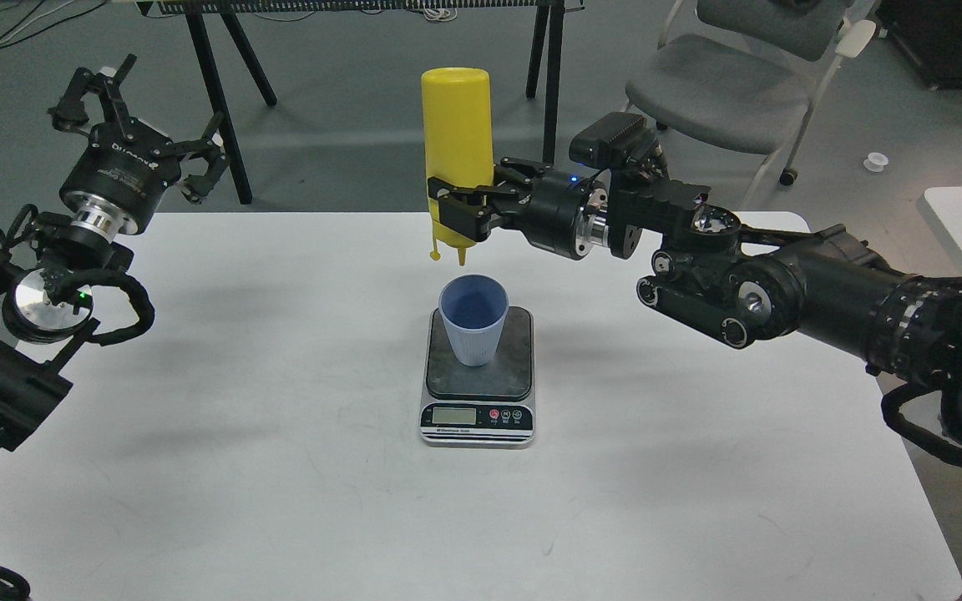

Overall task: Pour seasoning into cup on scale with both arms
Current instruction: 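Hold the inverted bottle above the cup, then raise and turn it upright, then lower the yellow bottle back to its spot with the right gripper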

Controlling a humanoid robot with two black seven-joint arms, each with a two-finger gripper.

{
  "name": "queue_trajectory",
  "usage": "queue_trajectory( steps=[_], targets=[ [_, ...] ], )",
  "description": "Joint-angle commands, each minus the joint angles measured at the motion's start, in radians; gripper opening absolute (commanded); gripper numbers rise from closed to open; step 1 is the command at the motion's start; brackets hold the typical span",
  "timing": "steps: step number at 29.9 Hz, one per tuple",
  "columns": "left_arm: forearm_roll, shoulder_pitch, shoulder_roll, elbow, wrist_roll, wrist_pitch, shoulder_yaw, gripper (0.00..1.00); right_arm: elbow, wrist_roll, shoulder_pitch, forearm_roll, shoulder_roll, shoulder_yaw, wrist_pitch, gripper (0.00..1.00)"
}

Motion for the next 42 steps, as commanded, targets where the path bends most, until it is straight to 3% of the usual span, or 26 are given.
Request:
queue_trajectory(
  steps=[1, 11, 15, 28, 35, 42],
  targets=[
    [0.000, 0.000, 0.000, -0.001, -0.001, 0.000, 0.000, 0.99, -0.009, -0.001, -0.019, -0.001, 0.009, -0.014, -0.021, 0.45],
    [0.000, -0.003, 0.000, -0.001, -0.002, 0.000, 0.000, 0.99, -0.005, -0.001, -0.020, 0.014, -0.001, -0.015, -0.018, 0.46],
    [0.000, -0.003, 0.001, -0.001, -0.002, 0.000, 0.000, 0.99, 0.008, -0.001, -0.017, 0.068, -0.066, 0.057, 0.005, 0.47],
    [0.002, -0.009, 0.000, -0.005, -0.002, 0.000, 0.000, 0.99, 0.414, -0.027, -0.083, 0.828, -0.476, 0.259, 0.252, 0.47],
    [0.002, -0.009, 0.001, -0.007, -0.002, 0.000, 0.000, 0.99, 0.512, -0.022, -0.362, 1.408, -0.567, 0.501, 0.470, 0.47],
    [0.003, -0.009, 0.003, -0.005, 0.001, 0.000, 0.004, 0.99, 0.508, -0.030, -0.654, 1.471, -0.542, 0.733, 0.599, 0.47]
  ],
)
